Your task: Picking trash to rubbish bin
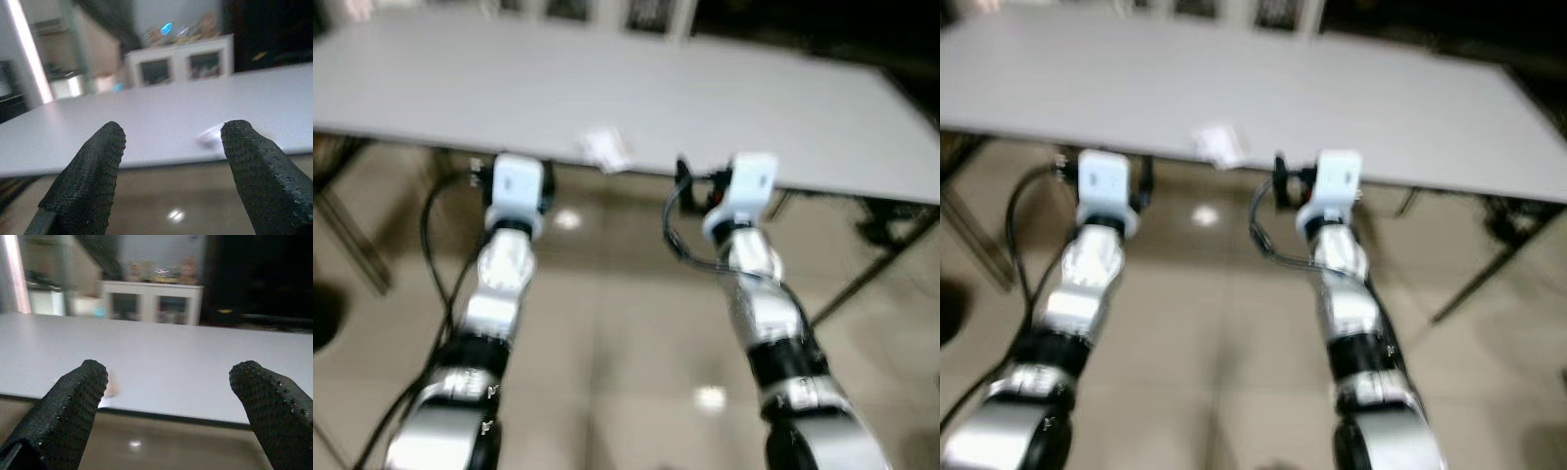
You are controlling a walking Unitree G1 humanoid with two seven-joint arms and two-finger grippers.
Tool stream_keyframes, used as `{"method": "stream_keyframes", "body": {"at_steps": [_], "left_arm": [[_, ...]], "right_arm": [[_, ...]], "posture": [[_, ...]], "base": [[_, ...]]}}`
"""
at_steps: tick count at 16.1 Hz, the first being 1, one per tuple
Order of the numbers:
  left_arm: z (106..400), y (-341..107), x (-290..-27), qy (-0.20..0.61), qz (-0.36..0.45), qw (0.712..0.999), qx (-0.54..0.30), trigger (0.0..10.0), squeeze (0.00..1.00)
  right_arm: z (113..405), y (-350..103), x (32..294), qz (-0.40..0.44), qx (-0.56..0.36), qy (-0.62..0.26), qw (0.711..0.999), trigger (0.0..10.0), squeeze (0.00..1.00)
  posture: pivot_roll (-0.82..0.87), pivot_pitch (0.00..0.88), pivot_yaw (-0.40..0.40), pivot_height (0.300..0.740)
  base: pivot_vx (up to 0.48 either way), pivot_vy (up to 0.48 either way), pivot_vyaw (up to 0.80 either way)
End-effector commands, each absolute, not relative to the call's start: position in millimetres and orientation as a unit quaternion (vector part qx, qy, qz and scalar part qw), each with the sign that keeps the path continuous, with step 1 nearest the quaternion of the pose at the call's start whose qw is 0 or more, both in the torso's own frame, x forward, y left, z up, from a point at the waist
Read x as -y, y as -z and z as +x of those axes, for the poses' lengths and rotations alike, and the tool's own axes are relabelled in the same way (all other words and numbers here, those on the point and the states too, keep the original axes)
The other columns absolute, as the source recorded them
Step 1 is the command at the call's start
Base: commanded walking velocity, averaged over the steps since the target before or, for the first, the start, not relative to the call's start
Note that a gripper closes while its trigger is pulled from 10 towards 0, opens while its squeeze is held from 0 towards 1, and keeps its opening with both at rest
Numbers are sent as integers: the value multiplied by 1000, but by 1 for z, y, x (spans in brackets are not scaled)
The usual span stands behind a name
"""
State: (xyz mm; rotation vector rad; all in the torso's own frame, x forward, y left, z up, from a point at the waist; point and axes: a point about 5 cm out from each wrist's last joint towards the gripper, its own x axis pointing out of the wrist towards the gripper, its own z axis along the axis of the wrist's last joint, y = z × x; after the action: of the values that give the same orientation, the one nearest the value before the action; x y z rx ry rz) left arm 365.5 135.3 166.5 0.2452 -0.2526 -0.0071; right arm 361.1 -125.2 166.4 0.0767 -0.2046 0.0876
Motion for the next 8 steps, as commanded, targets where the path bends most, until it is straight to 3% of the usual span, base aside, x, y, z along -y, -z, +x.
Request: {"method": "stream_keyframes", "body": {"at_steps": [1, 8], "left_arm": [[365, -168, -132, 21, 132, 983, 129, 10000, 1000], [365, -169, -133, 20, 137, 983, 124, 10000, 1000]], "right_arm": [[362, -170, 126, 40, 102, -41, 993, 10000, 0], [361, -169, 120, 42, 93, -52, 993, 10000, 0]], "posture": [[-32, 14, -114, 740], [-26, 40, -121, 740]], "base": [[480, 0, 0], [480, 0, 0]]}}
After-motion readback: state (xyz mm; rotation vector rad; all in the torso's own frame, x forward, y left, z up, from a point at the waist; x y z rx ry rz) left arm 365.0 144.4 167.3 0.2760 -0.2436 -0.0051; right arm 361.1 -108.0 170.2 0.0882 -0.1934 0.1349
